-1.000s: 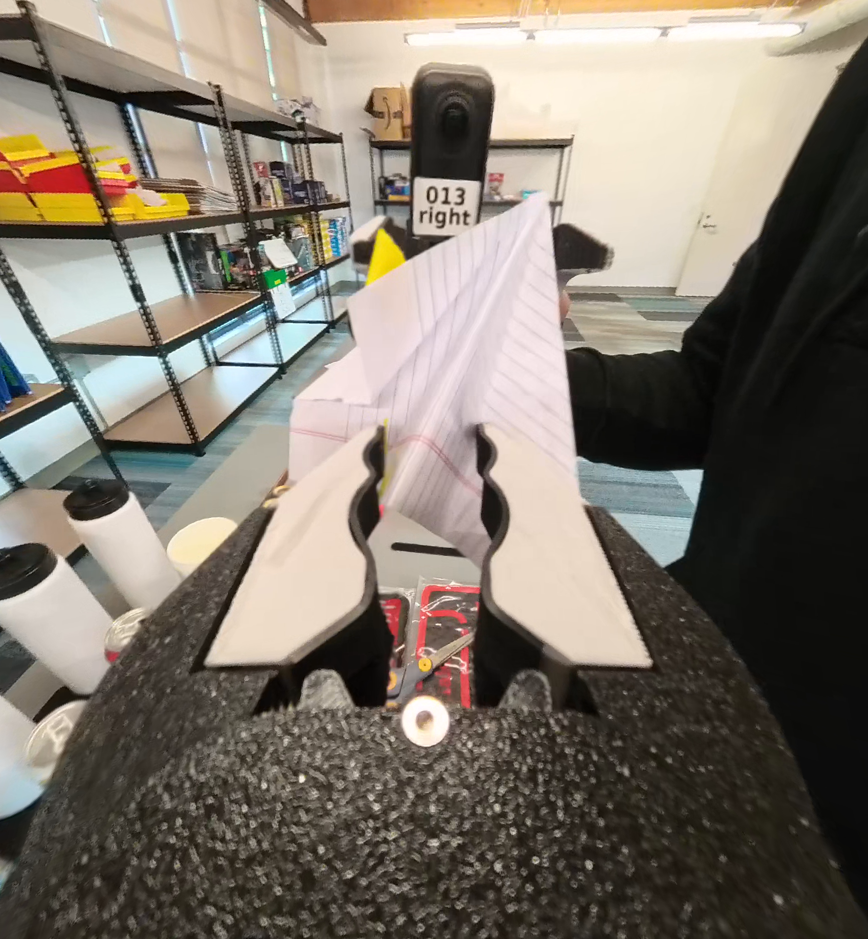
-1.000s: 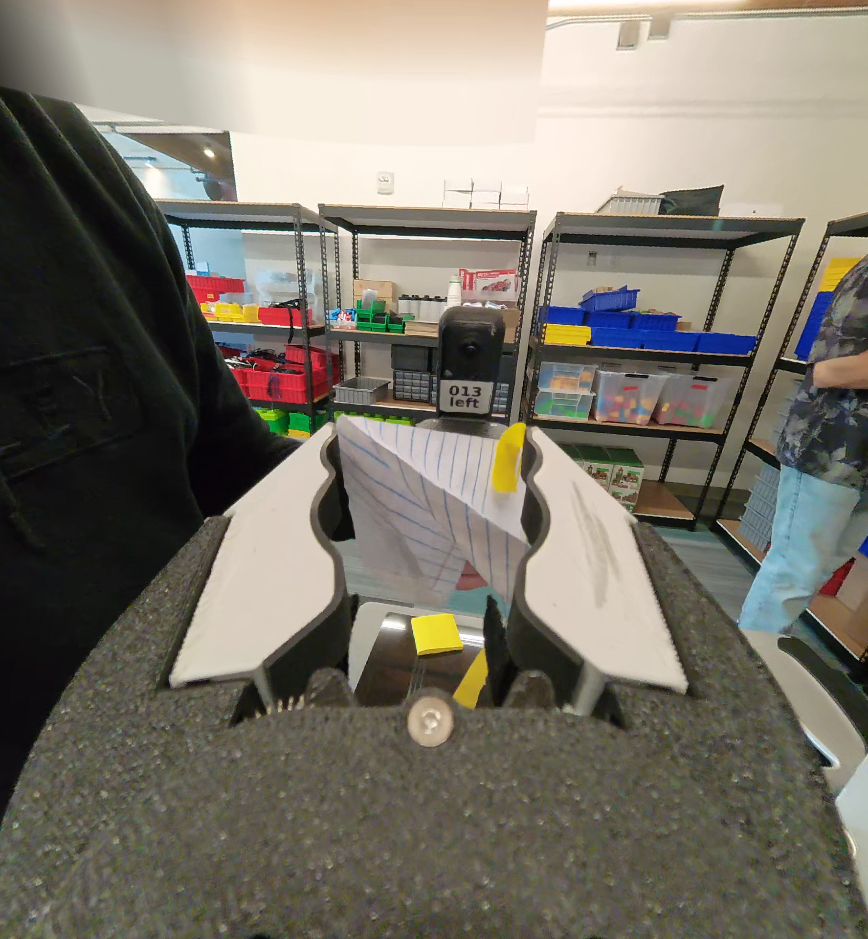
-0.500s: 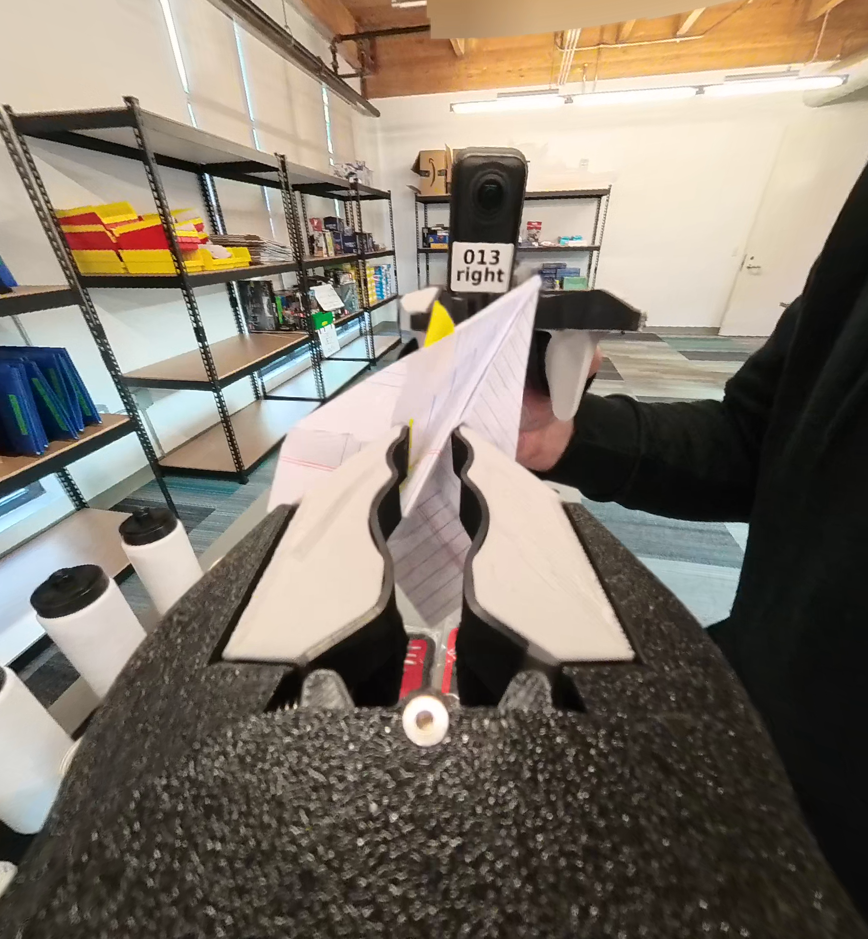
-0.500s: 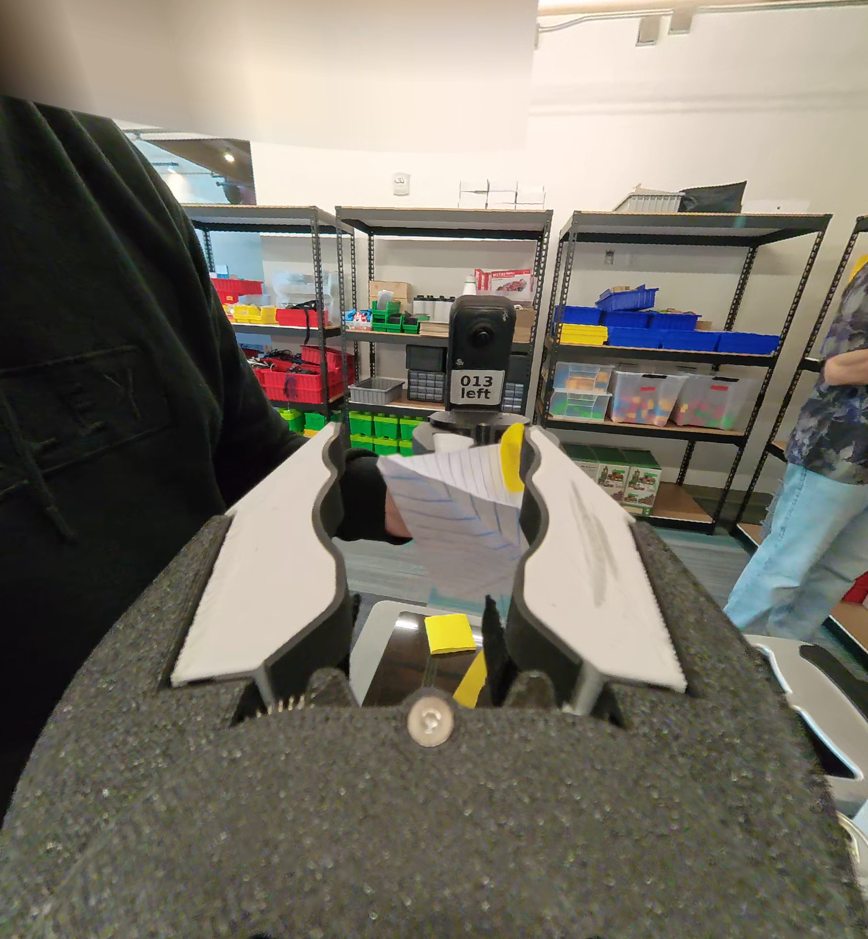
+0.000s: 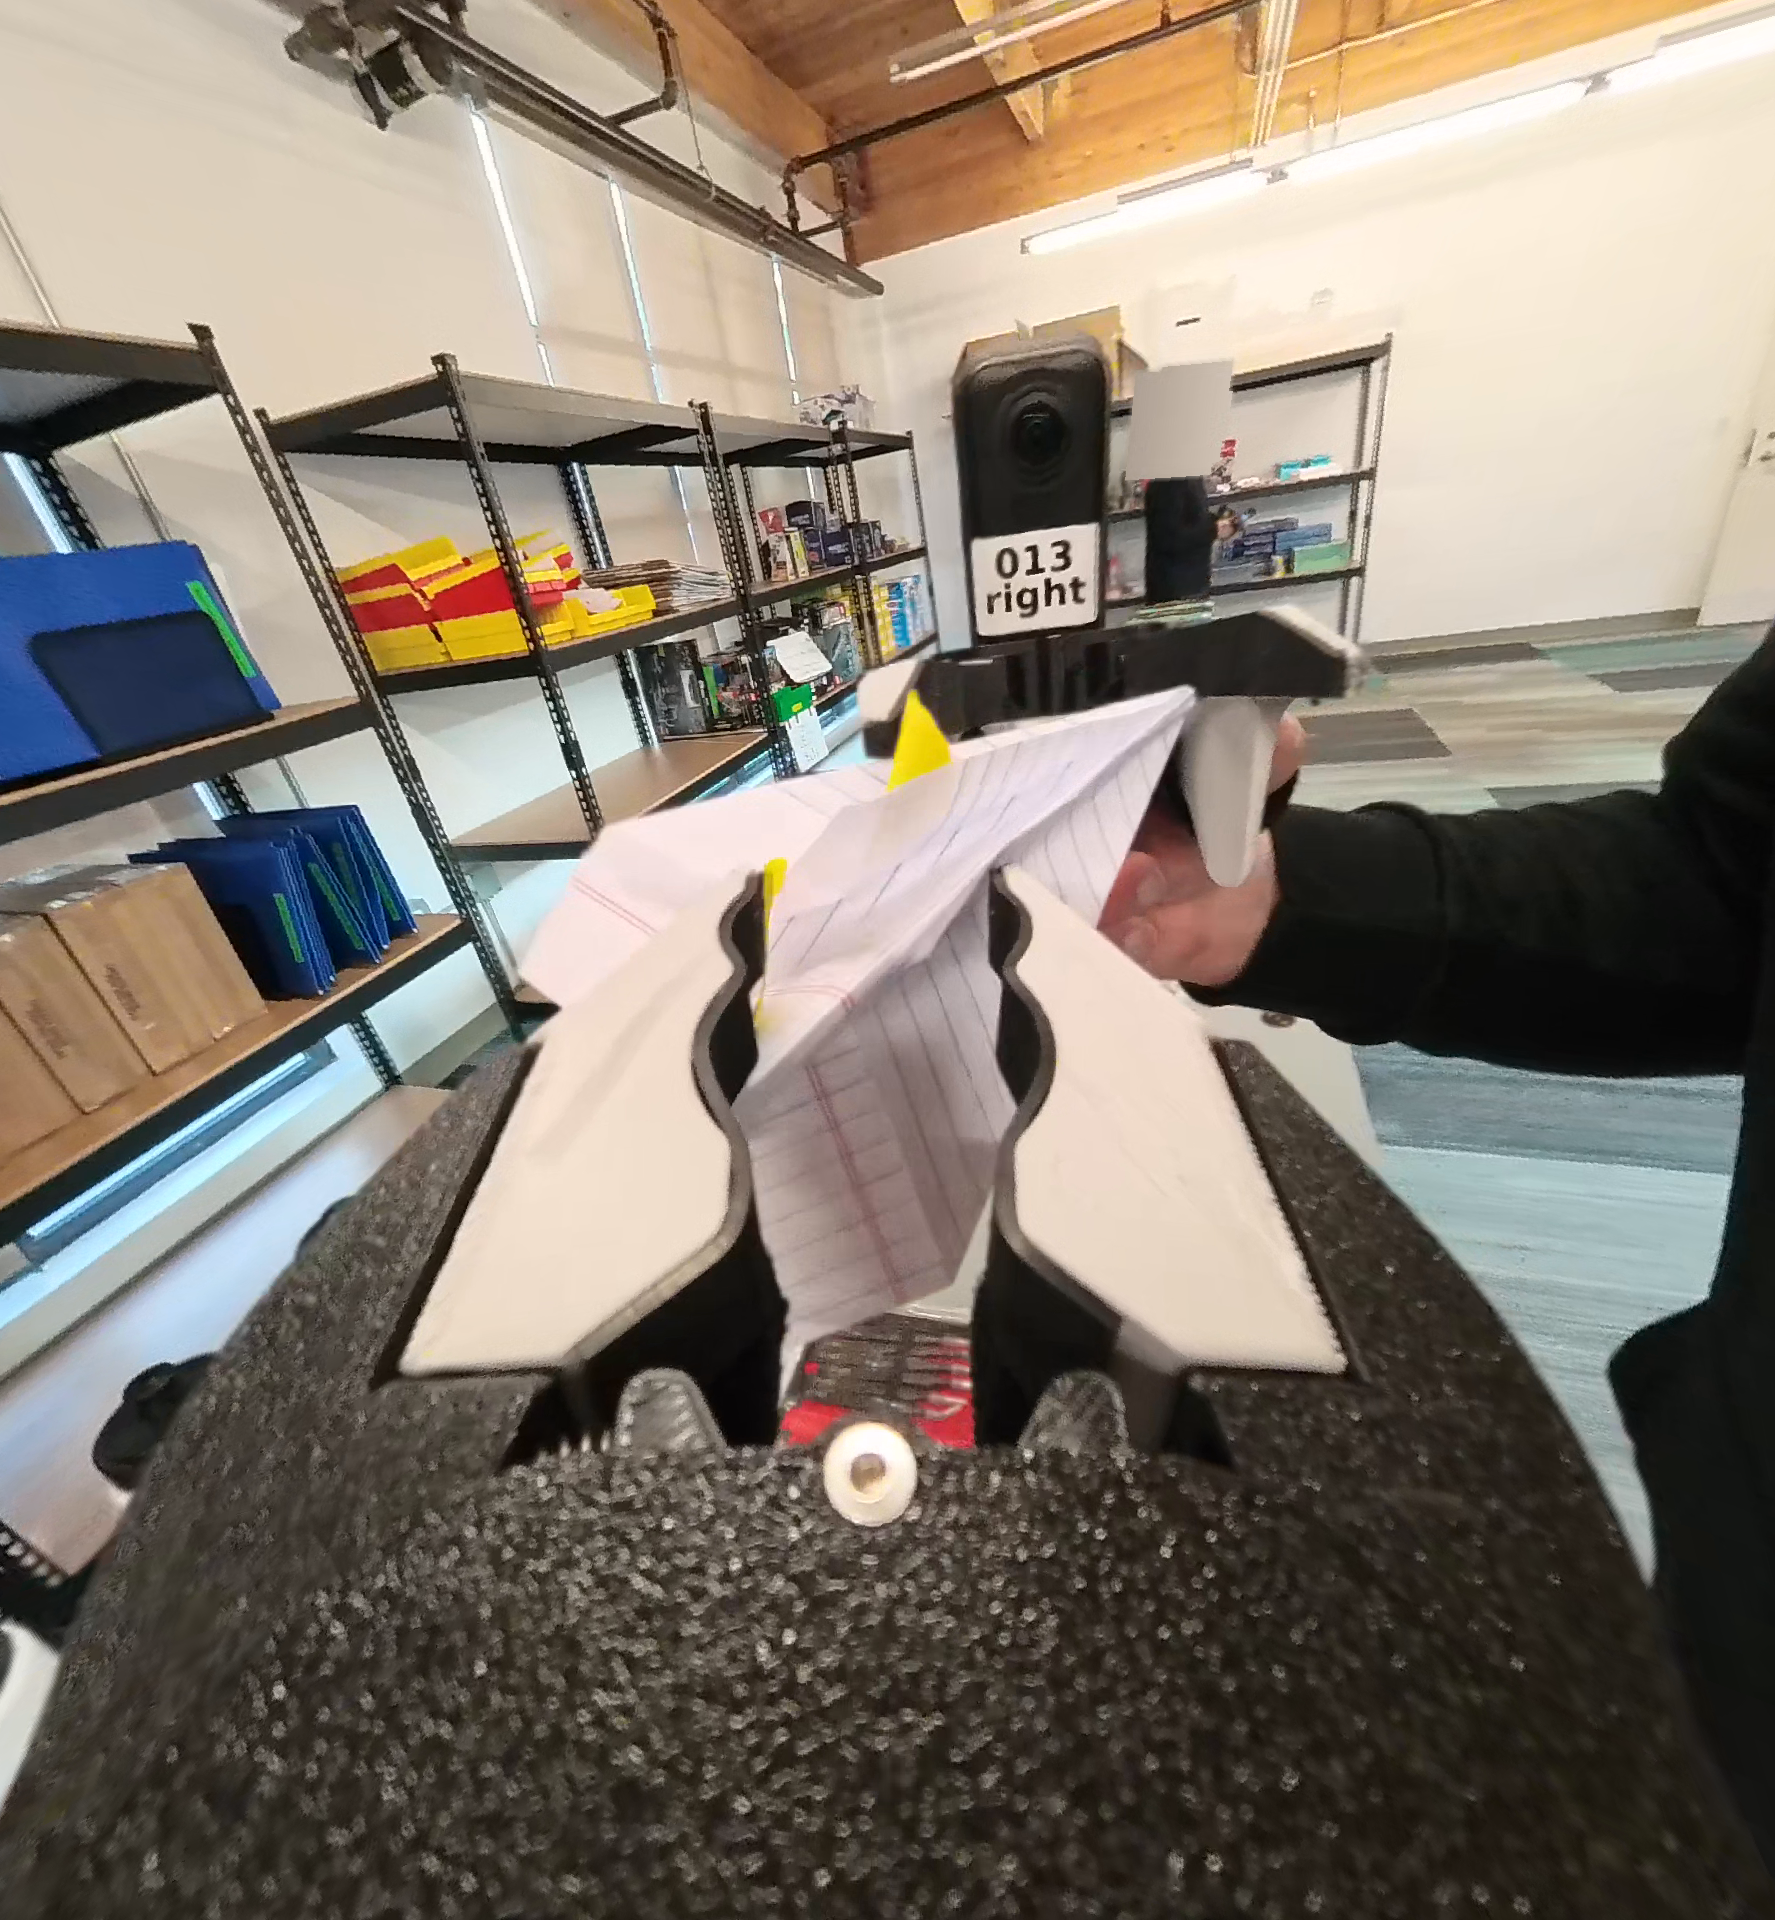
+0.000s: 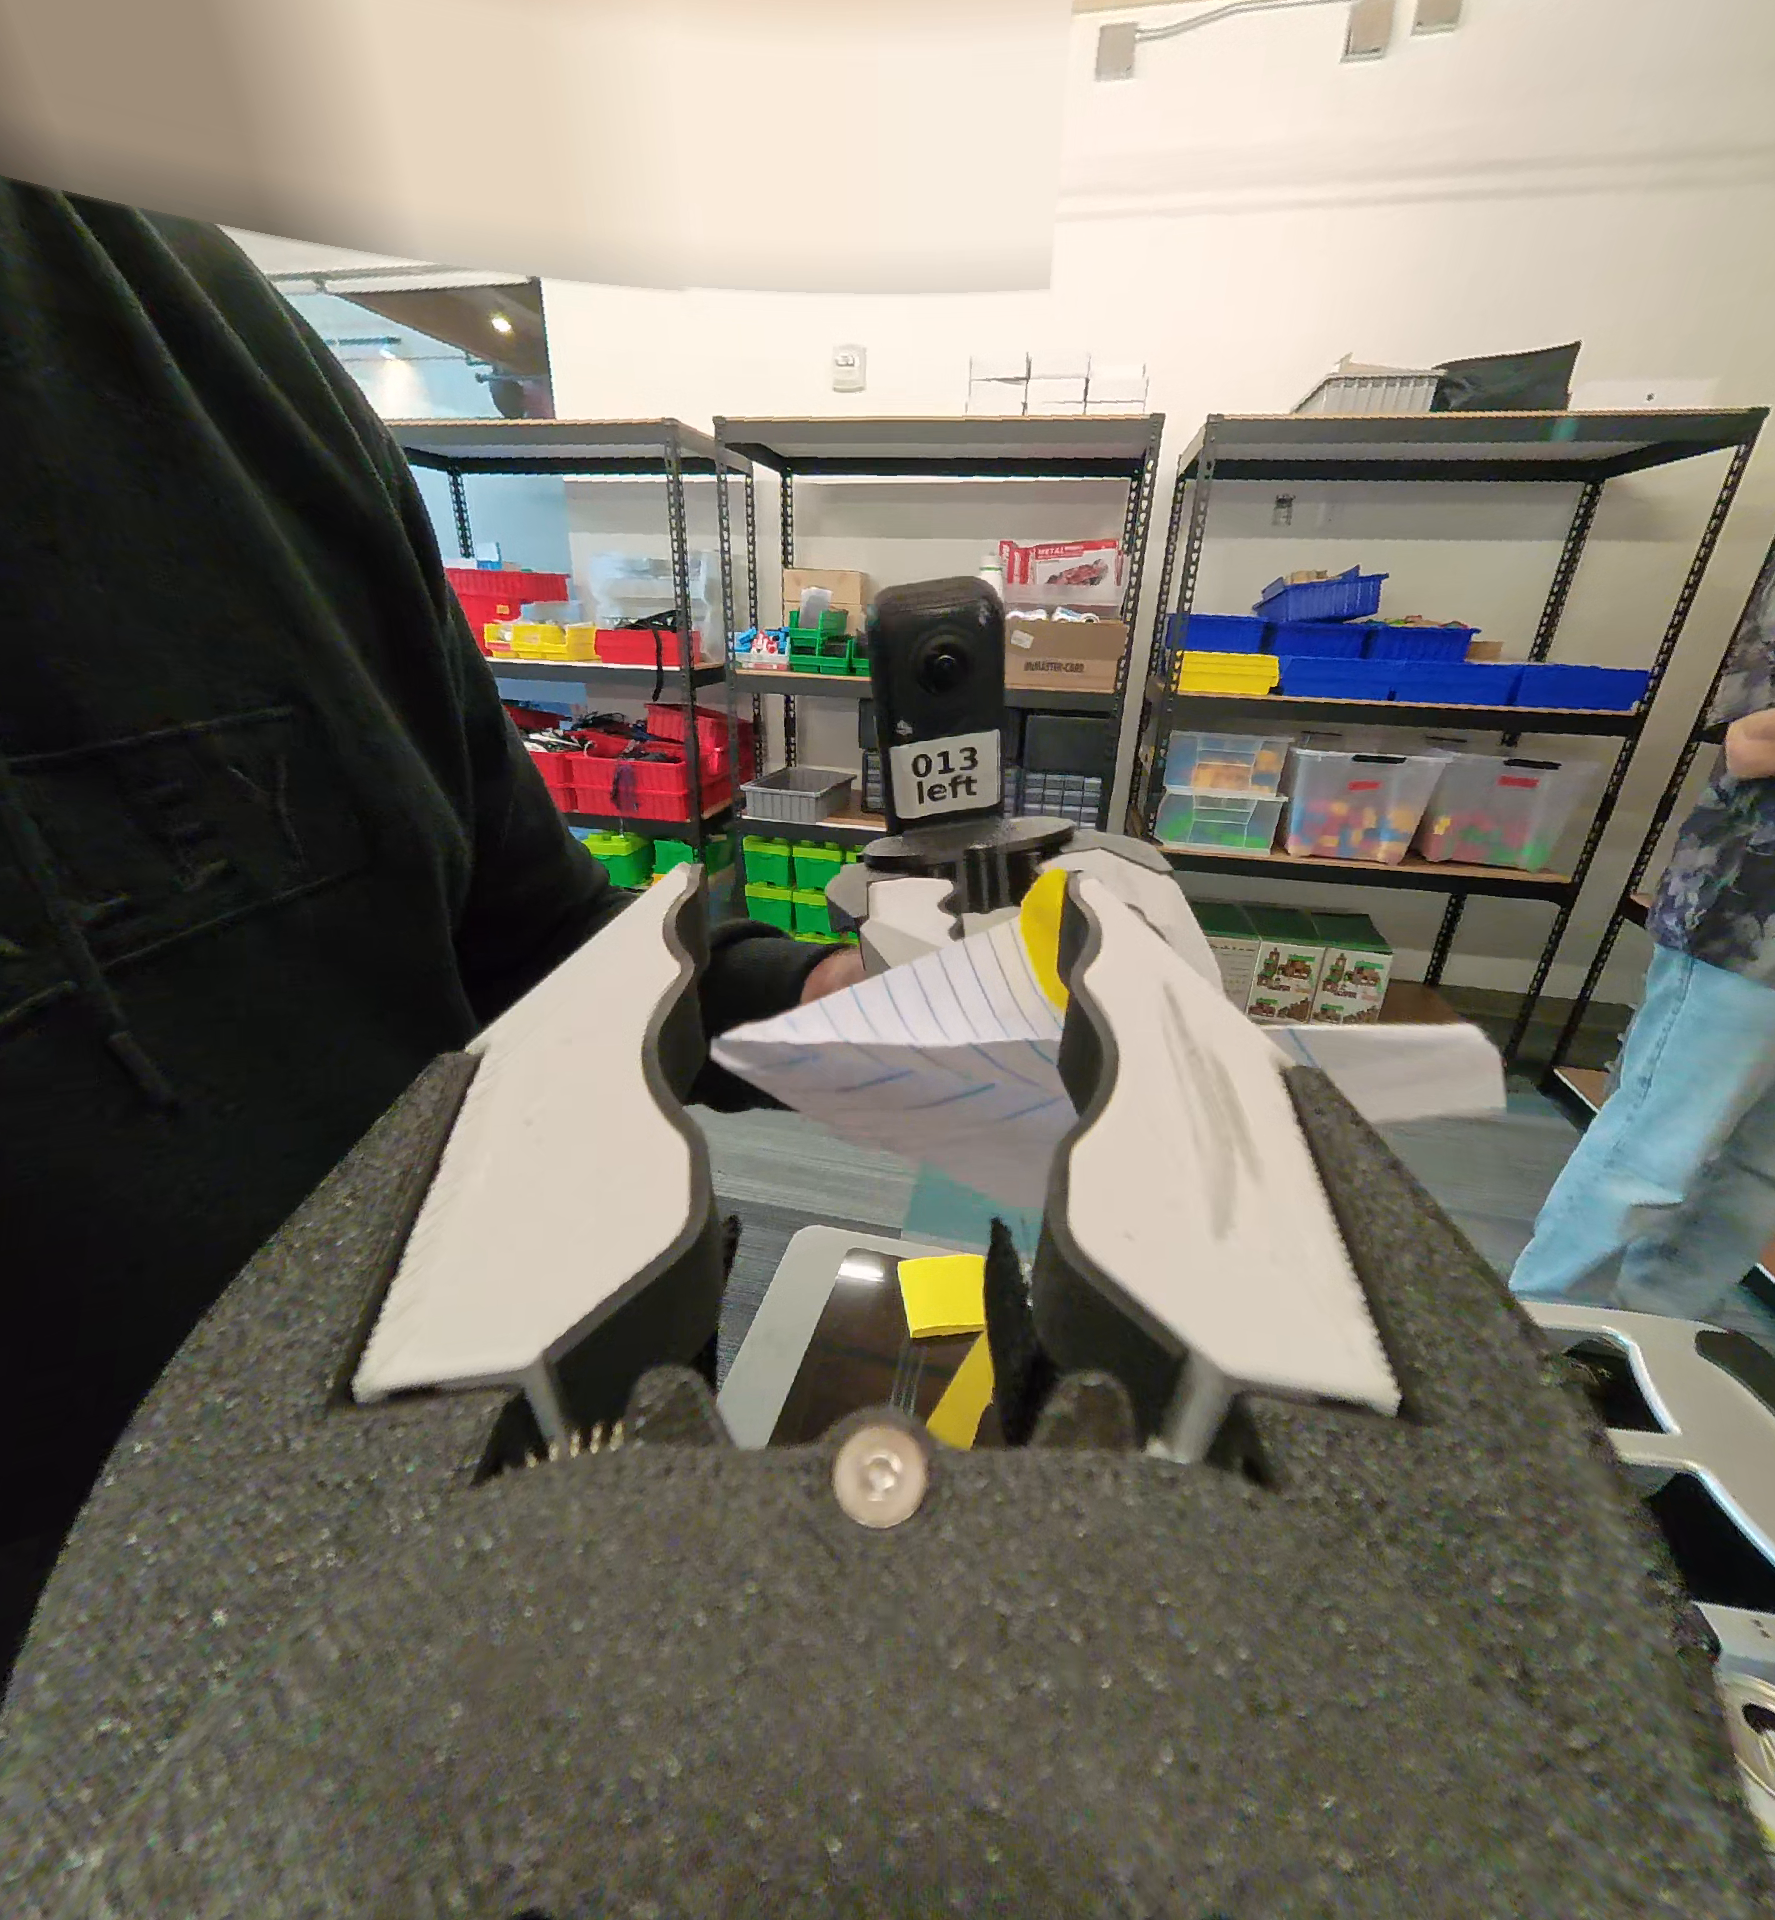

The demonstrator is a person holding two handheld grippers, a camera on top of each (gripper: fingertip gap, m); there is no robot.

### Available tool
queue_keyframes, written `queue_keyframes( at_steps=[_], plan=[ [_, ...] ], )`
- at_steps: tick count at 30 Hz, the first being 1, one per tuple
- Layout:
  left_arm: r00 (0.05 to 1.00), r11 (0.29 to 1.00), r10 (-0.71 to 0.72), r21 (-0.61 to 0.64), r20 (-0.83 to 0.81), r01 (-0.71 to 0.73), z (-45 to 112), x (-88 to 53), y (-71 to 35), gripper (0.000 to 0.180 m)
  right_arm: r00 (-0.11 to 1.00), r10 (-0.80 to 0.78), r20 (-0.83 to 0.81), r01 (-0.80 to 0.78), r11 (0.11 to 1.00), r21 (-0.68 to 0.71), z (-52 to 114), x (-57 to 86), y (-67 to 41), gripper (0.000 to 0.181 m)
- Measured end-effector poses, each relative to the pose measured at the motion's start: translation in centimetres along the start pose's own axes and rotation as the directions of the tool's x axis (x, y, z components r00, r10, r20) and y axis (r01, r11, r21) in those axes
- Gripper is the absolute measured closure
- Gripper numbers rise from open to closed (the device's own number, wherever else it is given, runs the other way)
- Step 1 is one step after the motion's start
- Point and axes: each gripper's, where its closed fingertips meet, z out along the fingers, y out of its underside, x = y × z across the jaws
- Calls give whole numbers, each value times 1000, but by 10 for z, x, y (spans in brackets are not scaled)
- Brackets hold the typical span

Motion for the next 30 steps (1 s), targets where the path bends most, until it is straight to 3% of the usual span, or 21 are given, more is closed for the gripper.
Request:
queue_keyframes(
  at_steps=[6, 10, 30],
  plan=[
    [997, 999, 41, 5, 63, -41, -2, -6, -6, 124, 1000, 2, 5, -2, 1000, -6, 0, -2, 0, 115],
    [996, 997, 77, -18, 41, -76, 0, 0, -6, 124, 1000, 10, 11, -10, 1000, -2, 1, -3, 0, 115],
    [994, 992, 113, -56, -9, -113, 2, 5, 1, 177, 999, 33, 5, -33, 999, -11, -3, -1, 1, 112]
  ],
)
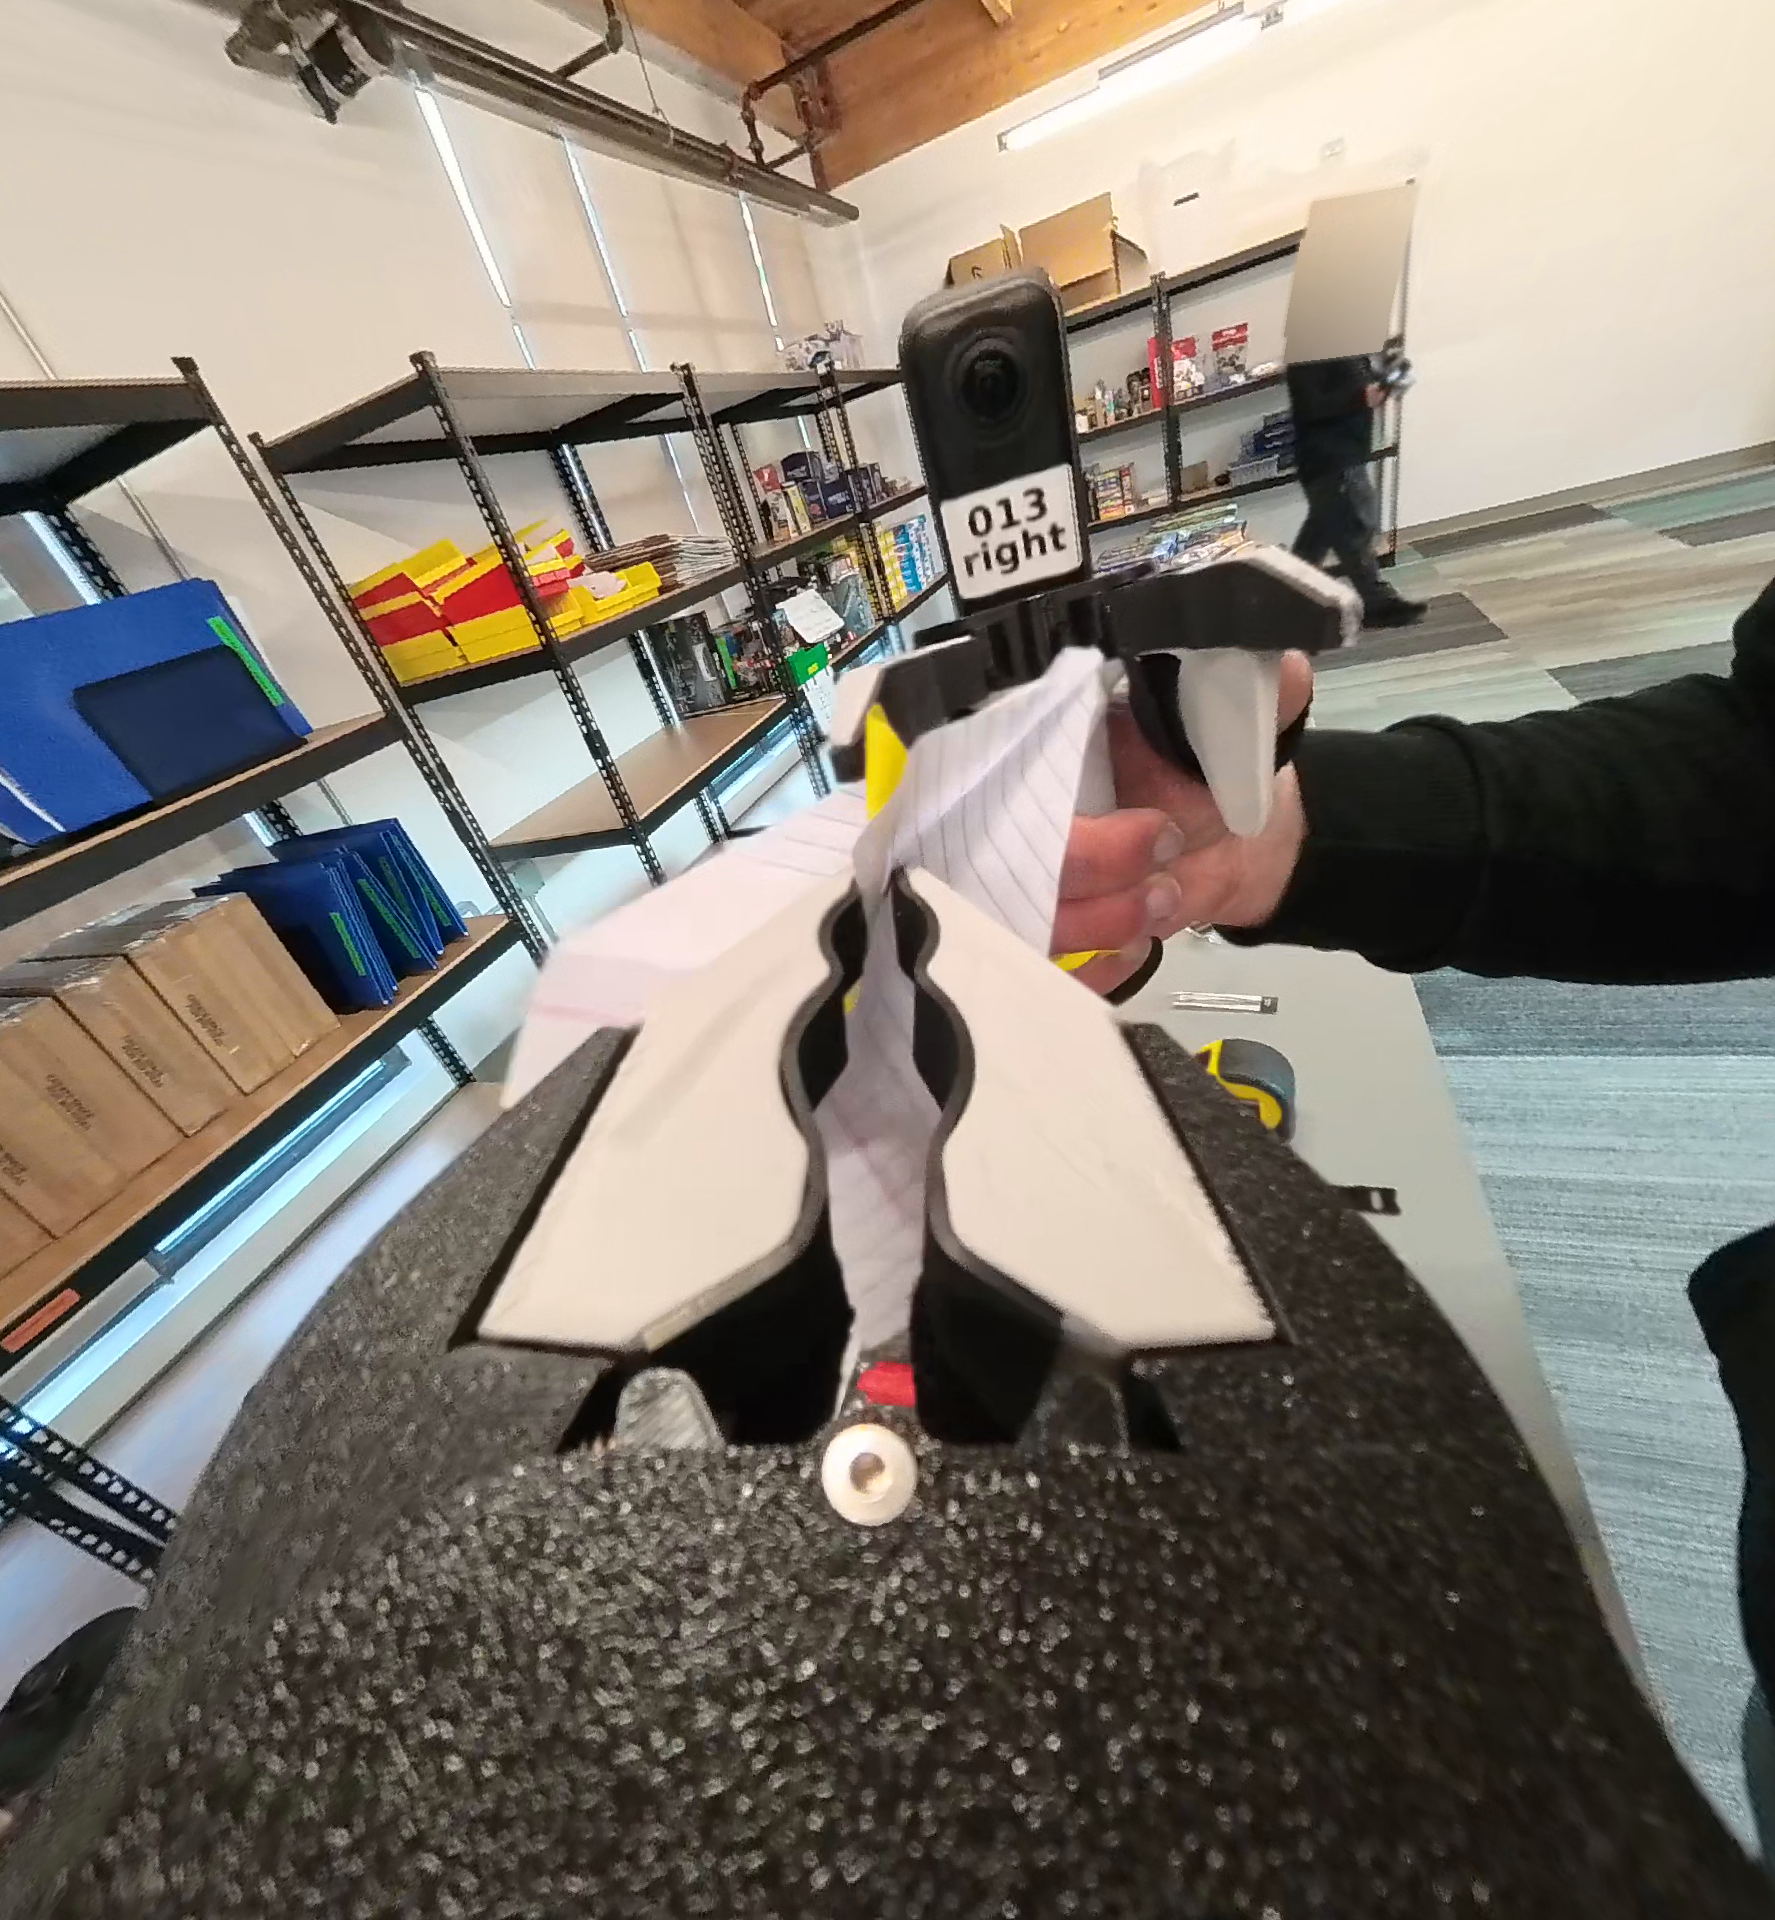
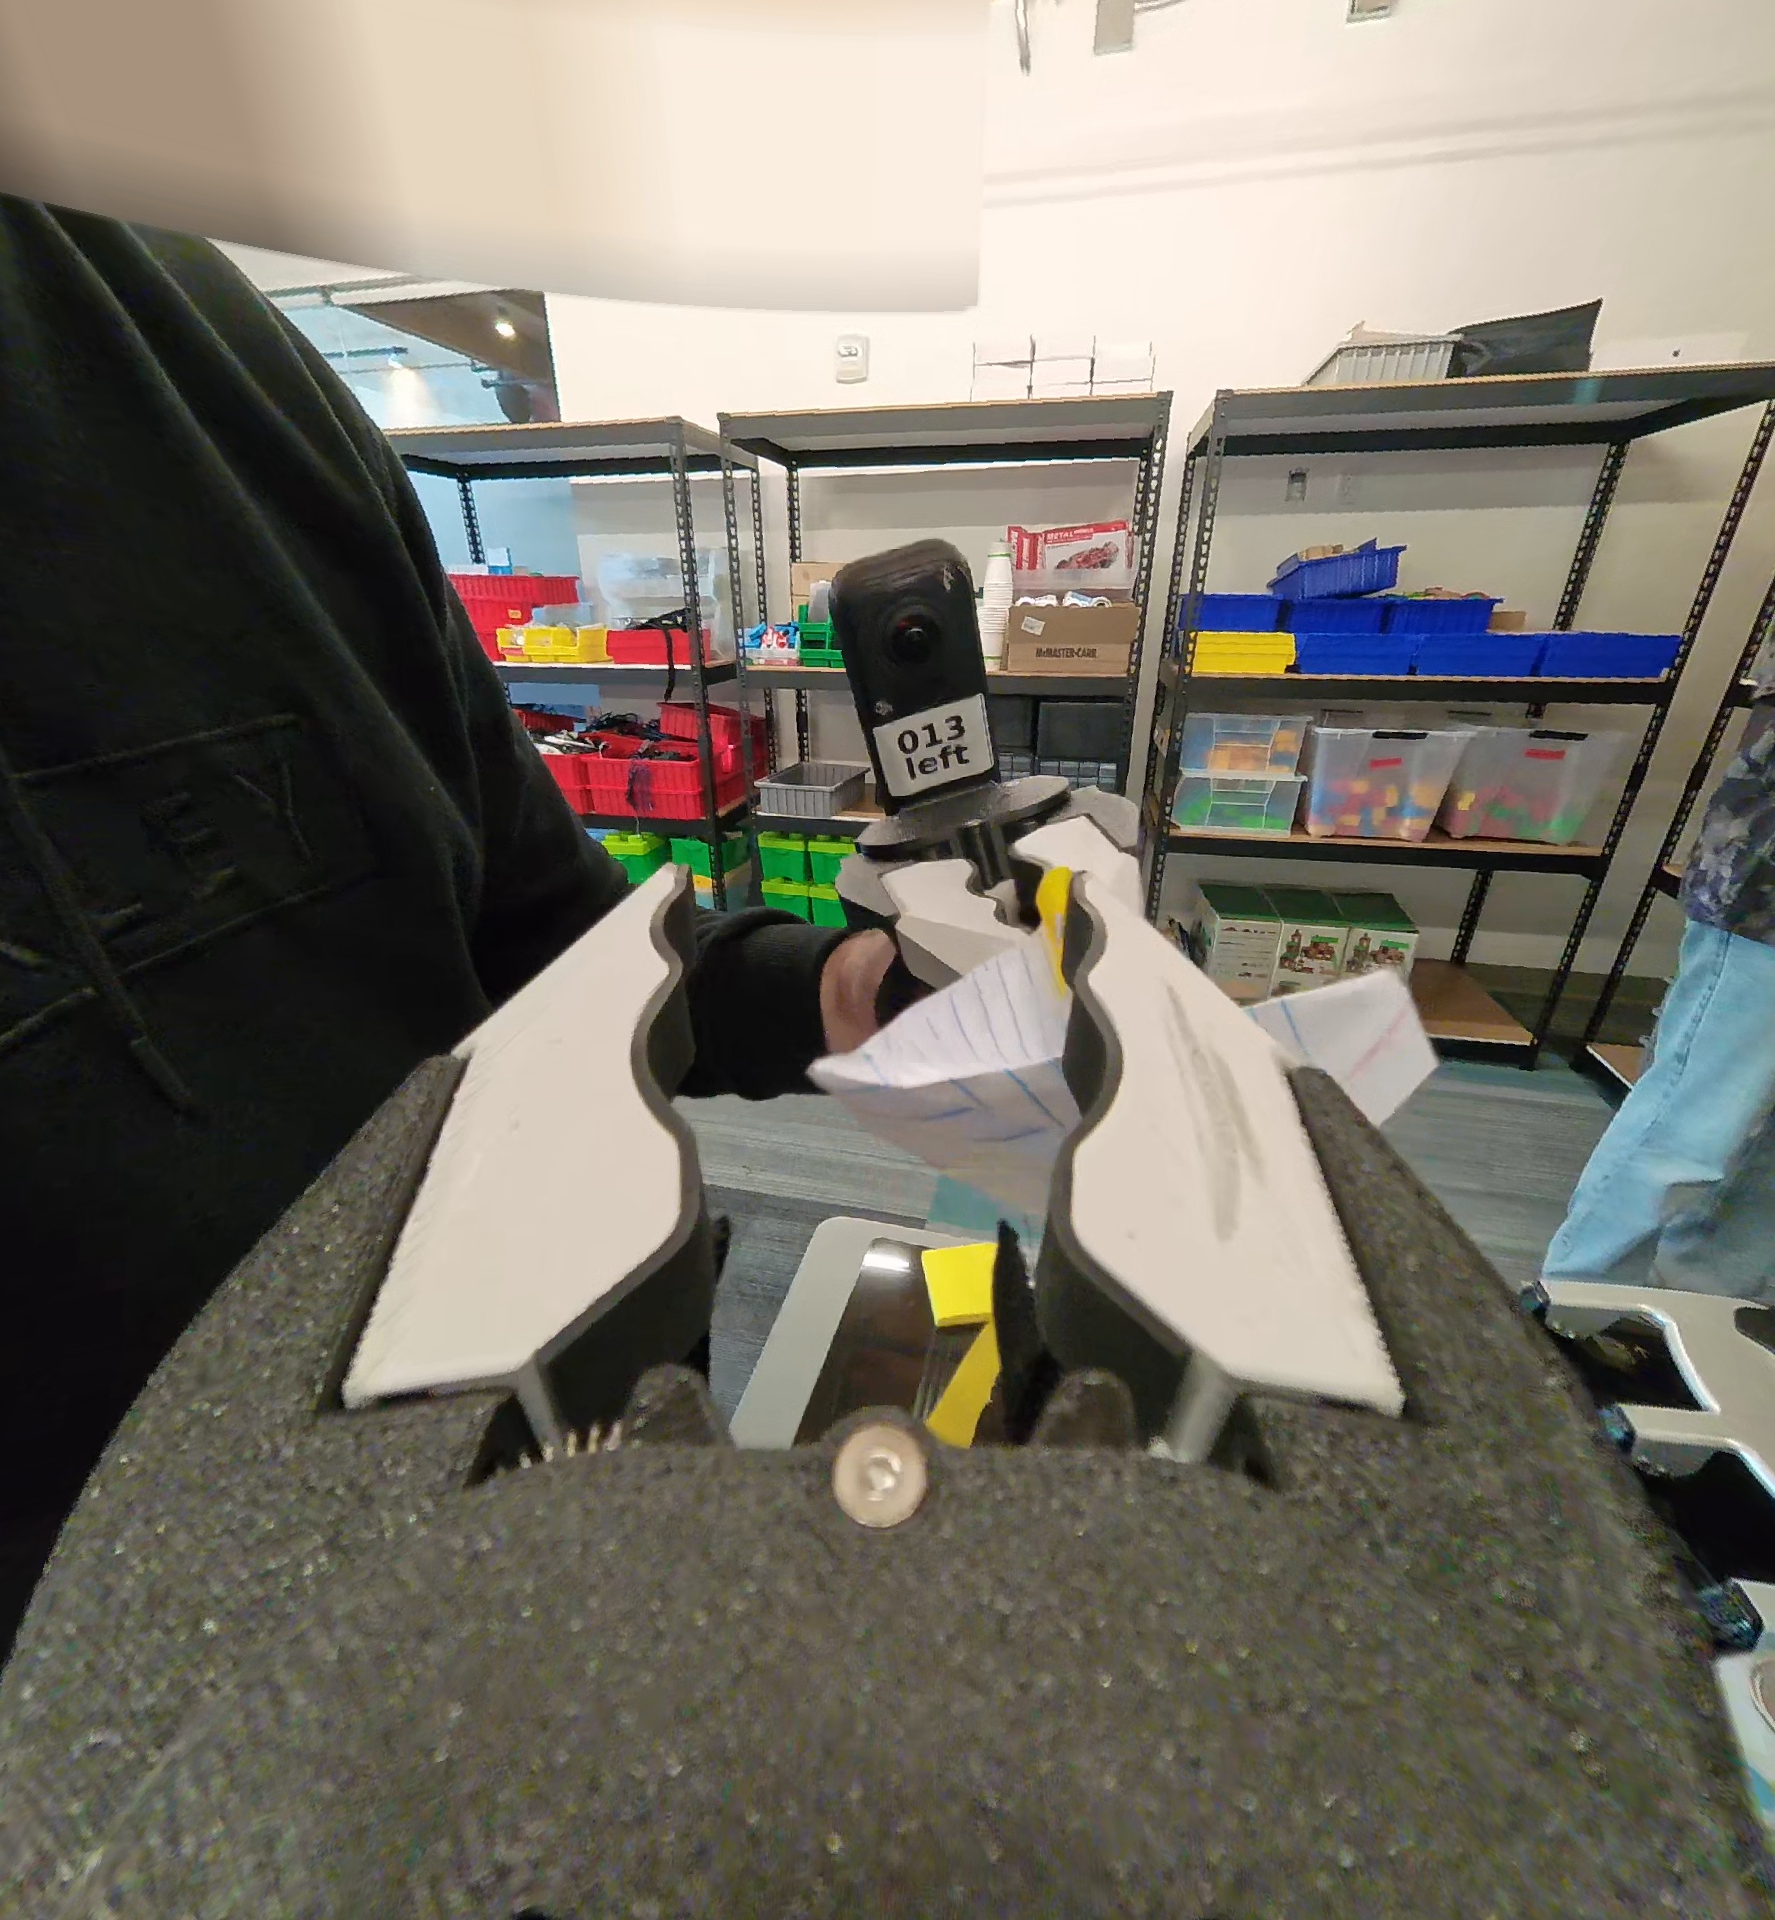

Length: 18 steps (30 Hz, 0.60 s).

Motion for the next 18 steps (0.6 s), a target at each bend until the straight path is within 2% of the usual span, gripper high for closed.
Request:
queue_keyframes(
  at_steps=[11, 18],
  plan=[
    [998, 1000, 15, -22, -55, -16, 3, 4, -2, 180, 994, -100, -38, 93, 985, -143, -1, 0, 5, 97],
    [996, 999, 8, -42, -88, -12, 2, 9, -2, 180, 976, -211, -49, 187, 935, -303, 1, 6, 17, 92]
  ],
)
